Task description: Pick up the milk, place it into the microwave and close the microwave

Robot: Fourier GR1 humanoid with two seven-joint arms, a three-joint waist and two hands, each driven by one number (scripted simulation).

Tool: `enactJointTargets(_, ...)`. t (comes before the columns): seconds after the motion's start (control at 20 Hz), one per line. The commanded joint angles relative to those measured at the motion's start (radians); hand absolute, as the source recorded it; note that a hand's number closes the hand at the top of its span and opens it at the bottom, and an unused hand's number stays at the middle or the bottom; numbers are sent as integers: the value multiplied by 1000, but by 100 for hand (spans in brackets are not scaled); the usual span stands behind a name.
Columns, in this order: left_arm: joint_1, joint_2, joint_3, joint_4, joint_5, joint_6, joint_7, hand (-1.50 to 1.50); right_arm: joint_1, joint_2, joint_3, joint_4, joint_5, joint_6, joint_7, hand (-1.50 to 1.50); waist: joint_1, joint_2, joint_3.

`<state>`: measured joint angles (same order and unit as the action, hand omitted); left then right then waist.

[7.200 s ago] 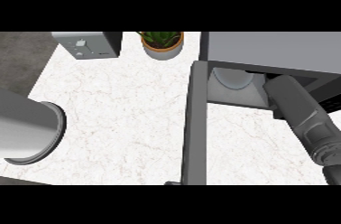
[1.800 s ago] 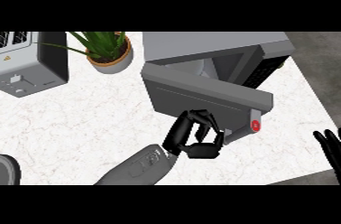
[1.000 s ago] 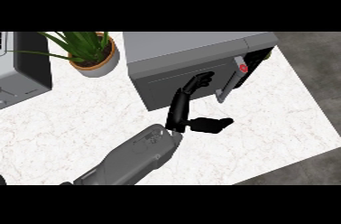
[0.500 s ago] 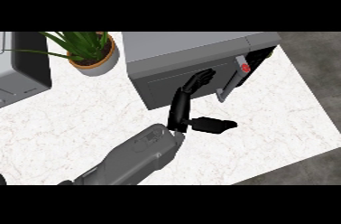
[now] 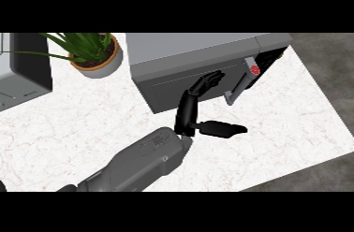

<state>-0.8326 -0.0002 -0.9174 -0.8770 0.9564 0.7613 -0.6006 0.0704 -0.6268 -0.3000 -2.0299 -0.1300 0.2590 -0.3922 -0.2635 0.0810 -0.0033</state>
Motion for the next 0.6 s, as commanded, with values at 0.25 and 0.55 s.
enactJointTargets(0.25, -74, 0, 39, 69, 61, 1, -15, -150, -26, 119, 94, 89, -249, 62, 48, -150, 10, 16, 5)
enactJointTargets(0.55, -85, 0, 37, 86, 85, 8, -44, -150, -57, 109, 92, 141, -326, 98, 72, -150, -4, 18, 4)
